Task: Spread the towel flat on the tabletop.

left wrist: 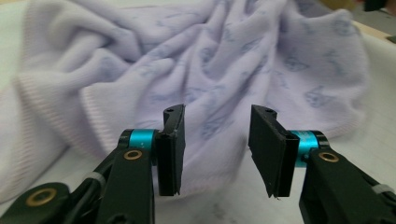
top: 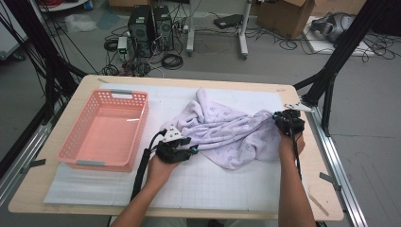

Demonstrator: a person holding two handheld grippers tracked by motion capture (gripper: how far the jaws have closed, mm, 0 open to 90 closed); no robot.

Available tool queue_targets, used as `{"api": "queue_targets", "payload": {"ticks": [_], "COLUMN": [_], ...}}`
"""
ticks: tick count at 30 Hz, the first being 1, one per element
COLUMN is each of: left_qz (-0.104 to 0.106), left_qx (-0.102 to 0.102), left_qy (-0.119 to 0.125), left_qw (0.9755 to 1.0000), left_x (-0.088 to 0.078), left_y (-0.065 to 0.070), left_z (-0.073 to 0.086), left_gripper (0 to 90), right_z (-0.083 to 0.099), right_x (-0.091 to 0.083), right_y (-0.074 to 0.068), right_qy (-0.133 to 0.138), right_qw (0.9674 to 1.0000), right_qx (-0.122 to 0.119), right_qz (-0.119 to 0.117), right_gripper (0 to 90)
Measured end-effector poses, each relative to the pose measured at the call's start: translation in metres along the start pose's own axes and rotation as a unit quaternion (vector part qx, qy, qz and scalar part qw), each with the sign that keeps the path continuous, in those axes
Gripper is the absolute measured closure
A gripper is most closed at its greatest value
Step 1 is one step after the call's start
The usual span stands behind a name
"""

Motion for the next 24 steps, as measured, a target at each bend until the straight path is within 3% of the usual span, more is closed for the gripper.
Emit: {"api": "queue_targets", "payload": {"ticks": [4, 6, 8, 11, 14, 19, 21, 23, 24], "left_qz": [0.035, 0.047, 0.062, 0.079, 0.096, 0.09, 0.08, 0.052, 0.05], "left_qx": [0.024, 0.037, 0.036, 0.051, 0.064, 0.076, 0.095, 0.128, 0.12], "left_qy": [-0.022, -0.033, -0.036, -0.054, -0.07, -0.096, -0.114, -0.112, -0.116], "left_qw": [0.9989, 0.9977, 0.9968, 0.9941, 0.9909, 0.9884, 0.9856, 0.9841, 0.9847], "left_x": [0.015, 0.023, 0.03, 0.042, 0.056, 0.078, 0.084, 0.086, 0.086], "left_y": [0.019, 0.028, 0.037, 0.052, 0.068, 0.086, 0.092, 0.095, 0.094], "left_z": [0.004, 0.005, 0.005, 0.006, 0.007, 0.009, 0.011, 0.012, 0.01], "left_gripper": [59.8, 60.4, 60.4, 60.3, 60.1, 49.8, 49.9, 58.0, 63.6], "right_z": [-0.007, -0.011, -0.011, -0.001, 0.015, 0.048, 0.06, 0.069, 0.073], "right_x": [-0.018, -0.031, -0.042, -0.055, -0.067, -0.084, -0.088, -0.091, -0.093], "right_y": [-0.006, -0.009, -0.014, -0.017, -0.019, -0.023, -0.024, -0.025, -0.027], "right_qy": [0.025, 0.035, 0.041, 0.039, 0.042, 0.046, 0.042, 0.042, 0.039], "right_qw": [0.9993, 0.9985, 0.9971, 0.9957, 0.9952, 0.9946, 0.9946, 0.9939, 0.9936], "right_qx": [-0.007, -0.026, -0.054, -0.075, -0.07, -0.049, -0.041, -0.042, -0.04], "right_qz": [-0.026, -0.033, -0.033, -0.038, -0.054, -0.079, -0.085, -0.093, -0.098], "right_gripper": [68.0, 69.1, 69.6, 69.2, 69.0, 67.1, 65.4, 64.1, 63.7]}}
Point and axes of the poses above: each handheld gripper's, and its own axes: x roughly forward along the jaws, z roughly out of its underside, y roughly to its right, the point moved 4 cm from there along x, roughly forward along the jaws, and after that the axes turned 12 degrees about -x, right-handed, at the moved point
